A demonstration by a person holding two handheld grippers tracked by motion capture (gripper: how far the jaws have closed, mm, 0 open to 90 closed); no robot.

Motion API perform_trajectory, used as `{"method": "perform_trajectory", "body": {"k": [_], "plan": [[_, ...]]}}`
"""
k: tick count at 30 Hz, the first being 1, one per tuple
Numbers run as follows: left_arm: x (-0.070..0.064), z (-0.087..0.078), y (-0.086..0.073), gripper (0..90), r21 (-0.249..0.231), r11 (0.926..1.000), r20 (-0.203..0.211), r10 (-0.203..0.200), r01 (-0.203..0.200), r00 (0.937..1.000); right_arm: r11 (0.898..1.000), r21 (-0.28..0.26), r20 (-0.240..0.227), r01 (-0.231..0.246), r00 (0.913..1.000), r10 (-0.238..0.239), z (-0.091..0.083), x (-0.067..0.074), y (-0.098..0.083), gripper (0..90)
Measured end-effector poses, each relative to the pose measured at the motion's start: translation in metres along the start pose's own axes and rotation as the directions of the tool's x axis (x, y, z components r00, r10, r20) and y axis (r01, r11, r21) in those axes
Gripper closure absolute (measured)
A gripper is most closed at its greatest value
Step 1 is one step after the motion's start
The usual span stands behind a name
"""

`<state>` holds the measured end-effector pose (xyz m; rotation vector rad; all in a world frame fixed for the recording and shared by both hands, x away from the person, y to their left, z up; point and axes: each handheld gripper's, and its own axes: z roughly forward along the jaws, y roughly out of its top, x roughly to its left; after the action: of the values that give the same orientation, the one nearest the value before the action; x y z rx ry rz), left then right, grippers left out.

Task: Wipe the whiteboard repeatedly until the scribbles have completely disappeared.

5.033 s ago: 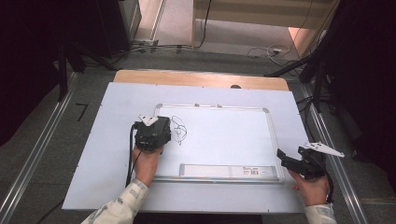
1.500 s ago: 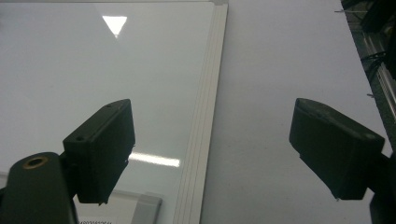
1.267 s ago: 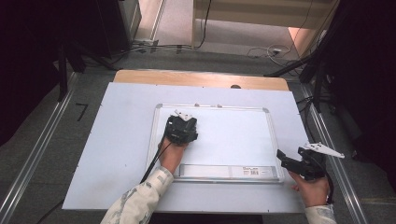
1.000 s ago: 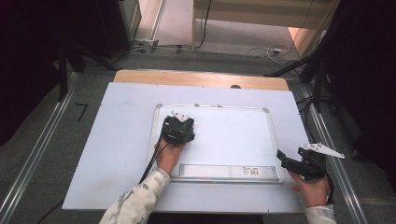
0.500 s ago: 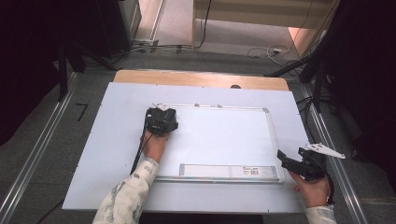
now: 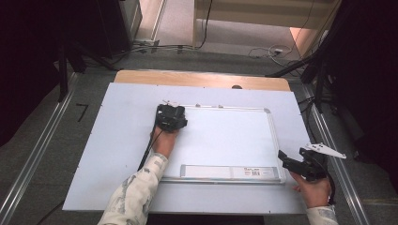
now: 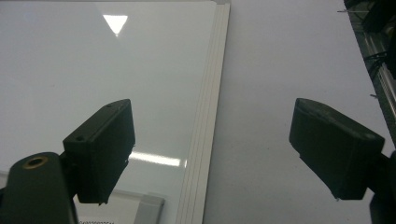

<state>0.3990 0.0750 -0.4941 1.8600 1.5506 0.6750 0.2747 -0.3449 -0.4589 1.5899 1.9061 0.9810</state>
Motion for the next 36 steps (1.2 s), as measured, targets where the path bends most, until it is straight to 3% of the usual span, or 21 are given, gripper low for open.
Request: {"method": "perform_trajectory", "body": {"k": [7,10,14,21,25,30,32,36], "plan": [[-0.030,0.004,0.003,40.6,-0.004,0.9991,0.046,0.041,-0.041,0.9981,1.000,-0.002,-0.002,0.002,1.0000,-0.002,-0.001,0.000,0.000,13.0],[-0.041,0.004,0.003,40.6,-0.007,0.9973,0.075,0.073,-0.073,0.9945,1.000,-0.001,-0.003,0.000,1.0000,0.000,0.000,-0.001,0.000,13.1],[-0.044,0.006,0.005,40.6,-0.015,0.9963,0.084,0.085,-0.084,0.9928,1.000,0.000,-0.002,0.002,1.0000,-0.002,0.000,0.000,0.000,13.2],[-0.023,0.013,0.012,40.5,-0.017,0.9984,0.044,0.054,-0.053,0.9976,1.000,-0.002,0.001,-0.007,1.0000,0.007,-0.002,-0.003,-0.002,13.2],[0.002,0.016,0.015,40.6,-0.012,0.9999,-0.006,0.006,-0.006,1.0000,1.000,0.000,0.005,-0.014,0.9999,0.014,-0.004,-0.005,-0.003,13.1],[0.037,0.015,0.014,40.5,-0.013,0.9983,-0.068,-0.057,0.057,0.9960,1.000,-0.003,0.006,-0.012,0.9999,0.012,-0.004,-0.005,-0.004,13.2],[0.040,0.013,0.013,40.6,-0.007,0.9982,-0.066,-0.059,0.059,0.9960,1.000,0.001,0.007,-0.013,0.9999,0.013,-0.003,-0.005,-0.003,13.2],[0.034,0.008,0.009,40.6,0.005,0.9988,-0.050,-0.048,0.048,0.9976,1.000,0.000,0.005,-0.008,1.0000,0.008,-0.002,-0.003,-0.003,13.2]]}}
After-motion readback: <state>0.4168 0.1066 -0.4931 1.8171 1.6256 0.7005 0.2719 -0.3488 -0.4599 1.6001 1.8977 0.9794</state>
